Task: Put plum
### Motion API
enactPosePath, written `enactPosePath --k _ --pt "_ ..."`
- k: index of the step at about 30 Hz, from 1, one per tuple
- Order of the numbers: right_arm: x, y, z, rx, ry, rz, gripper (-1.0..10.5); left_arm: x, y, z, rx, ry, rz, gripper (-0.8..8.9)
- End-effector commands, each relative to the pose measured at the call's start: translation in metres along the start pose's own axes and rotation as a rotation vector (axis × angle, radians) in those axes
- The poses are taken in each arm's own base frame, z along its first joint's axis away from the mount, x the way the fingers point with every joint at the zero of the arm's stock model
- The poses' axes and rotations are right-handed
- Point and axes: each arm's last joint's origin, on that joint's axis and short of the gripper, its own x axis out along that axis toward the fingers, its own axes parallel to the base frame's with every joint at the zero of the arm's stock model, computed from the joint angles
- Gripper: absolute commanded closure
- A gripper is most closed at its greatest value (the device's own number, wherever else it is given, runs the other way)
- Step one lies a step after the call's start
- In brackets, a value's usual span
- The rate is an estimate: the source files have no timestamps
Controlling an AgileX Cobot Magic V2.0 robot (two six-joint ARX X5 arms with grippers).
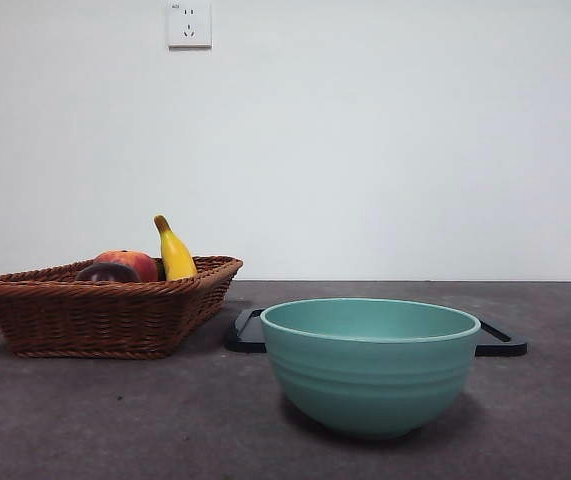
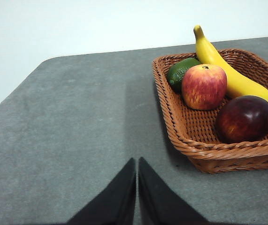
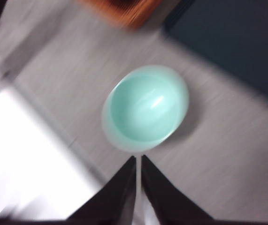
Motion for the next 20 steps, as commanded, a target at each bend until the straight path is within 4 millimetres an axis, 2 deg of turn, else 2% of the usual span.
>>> enactPosePath --k 1,4,7,13,20 --pt "-0.013 -0.007 0.008 -0.024 -0.201 -0.099 9.4 0.002 0.000 -0.007 -0.011 0.027 0.002 8.07" --pt "-0.023 -0.018 0.005 -0.019 -0.390 -0.200 9.4 0.002 0.000 -0.007 -0.011 0.027 0.002 8.07" --pt "-0.022 -0.030 -0.008 -0.015 -0.493 -0.308 9.4 0.002 0.000 -0.007 -0.011 0.027 0.002 8.07" --pt "-0.001 -0.052 -0.045 -0.023 -0.619 -0.455 9.4 0.002 0.000 -0.007 -0.011 0.027 0.002 8.07" --pt "0.029 -0.069 -0.084 -0.024 -0.770 -0.624 9.4 0.002 0.000 -0.007 -0.011 0.027 0.002 8.07"
